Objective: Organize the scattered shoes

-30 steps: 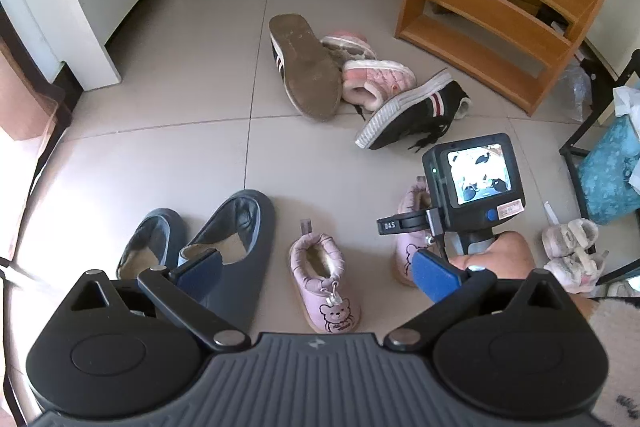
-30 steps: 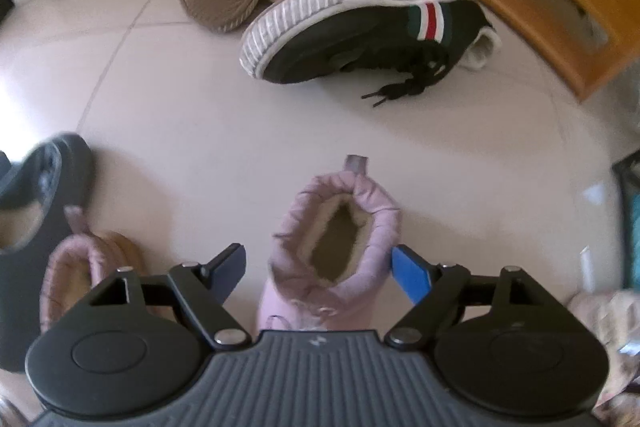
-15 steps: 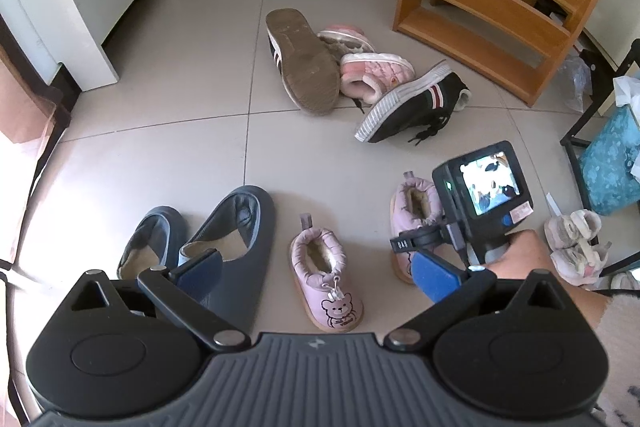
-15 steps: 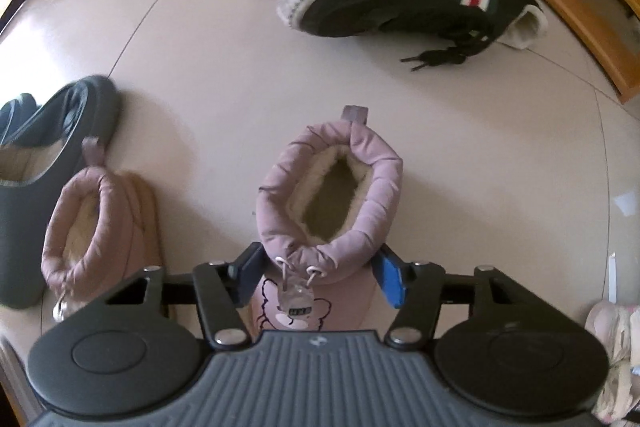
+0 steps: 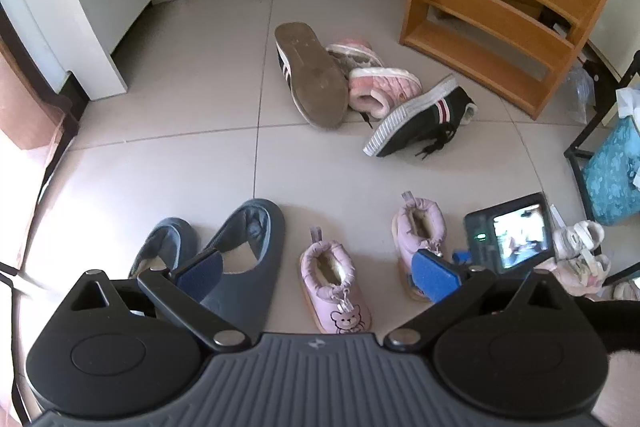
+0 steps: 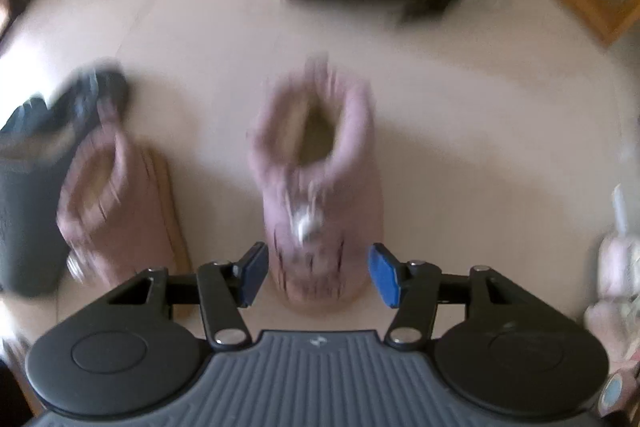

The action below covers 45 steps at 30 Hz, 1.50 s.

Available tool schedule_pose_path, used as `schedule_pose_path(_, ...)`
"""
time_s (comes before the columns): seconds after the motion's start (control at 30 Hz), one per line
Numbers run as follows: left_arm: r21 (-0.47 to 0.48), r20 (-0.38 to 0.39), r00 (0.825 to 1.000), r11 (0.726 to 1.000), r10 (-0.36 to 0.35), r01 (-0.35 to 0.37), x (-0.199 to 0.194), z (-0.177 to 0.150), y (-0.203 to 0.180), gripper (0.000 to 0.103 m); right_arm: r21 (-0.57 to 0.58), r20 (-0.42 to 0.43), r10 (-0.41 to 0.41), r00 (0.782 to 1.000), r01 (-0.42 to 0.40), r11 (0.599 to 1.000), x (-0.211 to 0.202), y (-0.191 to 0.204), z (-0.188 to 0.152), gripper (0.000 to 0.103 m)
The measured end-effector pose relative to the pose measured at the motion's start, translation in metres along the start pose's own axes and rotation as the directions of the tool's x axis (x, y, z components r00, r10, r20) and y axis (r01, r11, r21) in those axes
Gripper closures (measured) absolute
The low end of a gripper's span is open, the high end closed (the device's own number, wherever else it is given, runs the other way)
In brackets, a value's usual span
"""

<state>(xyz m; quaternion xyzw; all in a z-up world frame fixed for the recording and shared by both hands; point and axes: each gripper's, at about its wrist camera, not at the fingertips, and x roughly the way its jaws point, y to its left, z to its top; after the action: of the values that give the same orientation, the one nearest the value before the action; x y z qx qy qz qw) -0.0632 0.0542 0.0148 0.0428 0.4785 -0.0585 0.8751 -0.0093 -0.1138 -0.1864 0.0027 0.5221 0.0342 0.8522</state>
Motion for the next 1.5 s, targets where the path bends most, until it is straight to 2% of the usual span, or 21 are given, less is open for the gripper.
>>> schedule_pose_path(0.03,-0.002,0.0,1.0,1.0,0.002,-0.002,0.0,0.0,0.001,0.0,-0.012,0.057,0.018,0.998,-0.018,1.0,-0.009,0.005,0.002,0.036)
schedule_pose_path(0.1,-0.019,-0.002,1.0,1.0,0.003,-0.003,0.001,0.002,0.005,0.0,-0.033,0.137,0.09,0.986,-0.086,0.996,-0.022,0.017,0.002,0.034)
schedule_pose_path(0.2,-0.03,0.0,1.0,1.0,0.002,-0.002,0.0,0.003,0.009,0.0,-0.077,0.151,0.239,0.959,-0.23,0.97,-0.02,0.045,-0.01,0.032)
schedule_pose_path(0.23,-0.031,0.001,1.0,1.0,0.003,-0.003,0.0,0.003,0.01,0.0,-0.087,0.141,0.25,0.958,-0.24,0.967,-0.017,0.052,-0.015,0.032)
schedule_pose_path(0.37,-0.042,-0.001,1.0,0.999,0.005,-0.005,0.0,0.002,0.017,0.0,-0.139,0.057,0.222,0.973,-0.212,0.967,0.007,0.079,-0.035,0.032)
schedule_pose_path(0.43,-0.054,-0.006,1.0,0.999,0.005,-0.005,0.0,0.002,0.021,0.0,-0.163,0.042,0.191,0.981,-0.182,0.97,0.017,0.084,-0.038,0.032)
schedule_pose_path(0.5,-0.063,-0.003,1.0,0.998,0.006,-0.006,0.0,0.002,0.024,0.0,-0.194,0.036,0.146,0.989,-0.136,0.972,0.029,0.091,-0.041,0.024)
schedule_pose_path(0.57,-0.066,0.002,1.0,0.998,0.008,-0.008,-0.001,0.002,0.025,0.0,-0.168,0.025,0.166,0.986,-0.16,0.973,0.042,0.095,-0.038,0.023)
schedule_pose_path(0.7,-0.064,0.007,1.0,0.998,0.004,-0.004,-0.001,0.002,0.027,0.0,-0.143,-0.016,0.102,0.995,-0.103,0.984,0.051,0.105,-0.036,0.023)
schedule_pose_path(0.73,-0.064,0.006,1.0,0.998,0.004,-0.004,-0.001,0.001,0.027,0.0,-0.154,-0.015,0.099,0.995,-0.1,0.983,0.051,0.107,-0.037,0.024)
schedule_pose_path(0.77,-0.064,0.006,1.0,0.998,0.004,-0.004,-0.001,0.001,0.028,0.0,-0.168,-0.011,0.101,0.995,-0.102,0.981,0.051,0.109,-0.038,0.039)
schedule_pose_path(0.83,-0.068,0.005,1.0,0.998,0.005,-0.005,-0.001,0.0,0.03,0.0,-0.178,-0.008,0.103,0.995,-0.102,0.979,0.052,0.112,-0.039,0.039)
schedule_pose_path(0.9,-0.072,0.006,1.0,0.997,0.007,-0.007,-0.001,0.0,0.032,0.0,-0.15,-0.011,0.099,0.995,-0.099,0.984,0.051,0.113,-0.039,0.04)
schedule_pose_path(1.03,-0.071,0.019,1.0,0.997,0.01,-0.008,-0.003,0.001,0.033,0.0,0.042,-0.028,0.068,0.997,-0.066,0.997,0.05,0.11,-0.036,0.042)
schedule_pose_path(1.13,-0.069,0.022,1.0,0.998,0.009,-0.007,-0.003,0.0,0.033,0.0,0.133,-0.039,0.048,0.998,-0.042,0.99,0.05,0.113,-0.035,0.041)
schedule_pose_path(1.27,-0.07,0.015,1.0,0.998,0.007,-0.006,-0.002,0.001,0.035,0.0,0.105,-0.046,0.04,0.998,-0.035,0.994,0.049,0.12,-0.033,0.037)
schedule_pose_path(1.33,-0.077,0.015,1.0,0.997,0.005,-0.004,-0.002,0.002,0.036,0.0,0.093,-0.016,0.067,0.998,-0.065,0.994,0.04,0.115,-0.033,0.035)
schedule_pose_path(1.37,-0.082,0.019,1.0,0.997,0.003,-0.002,-0.004,0.004,0.037,0.0,0.082,0.017,0.086,0.996,-0.087,0.993,0.032,0.112,-0.031,0.028)
schedule_pose_path(1.4,-0.085,0.023,1.0,0.996,0.001,0.001,-0.005,0.004,0.037,0.0,0.071,0.05,0.106,0.993,-0.109,0.991,0.024,0.109,-0.03,0.026)
schedule_pose_path(1.47,-0.09,0.032,0.999,0.996,-0.005,0.008,-0.008,0.006,0.036,0.0,0.017,0.162,0.141,0.977,-0.145,0.989,-0.002,0.098,-0.024,0.026)
schedule_pose_path(1.5,-0.088,0.037,0.999,0.996,-0.009,0.012,-0.009,0.007,0.033,0.0,0.0,0.194,0.114,0.974,-0.116,0.993,-0.009,0.093,-0.017,0.026)
